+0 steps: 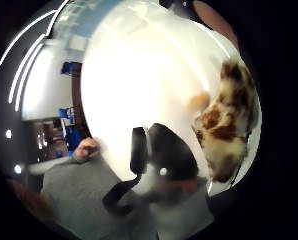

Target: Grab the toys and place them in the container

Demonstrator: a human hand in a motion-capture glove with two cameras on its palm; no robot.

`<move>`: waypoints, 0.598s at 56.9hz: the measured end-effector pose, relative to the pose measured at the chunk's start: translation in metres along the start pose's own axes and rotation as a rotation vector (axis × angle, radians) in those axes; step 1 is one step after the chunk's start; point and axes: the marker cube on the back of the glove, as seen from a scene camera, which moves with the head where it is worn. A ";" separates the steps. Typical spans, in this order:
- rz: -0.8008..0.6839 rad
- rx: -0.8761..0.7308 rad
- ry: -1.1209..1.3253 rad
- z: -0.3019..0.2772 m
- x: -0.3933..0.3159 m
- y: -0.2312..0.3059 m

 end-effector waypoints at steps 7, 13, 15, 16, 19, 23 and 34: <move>0.058 0.002 0.133 0.017 -0.003 0.005; 0.096 0.005 0.071 0.017 0.007 0.005; 0.101 0.009 0.055 0.017 0.009 0.005; 0.103 0.011 0.050 0.017 0.009 0.006; 0.108 0.022 0.052 0.018 0.010 0.006; 0.122 0.046 0.081 0.017 0.010 0.006; 0.114 0.271 0.123 0.015 0.017 0.000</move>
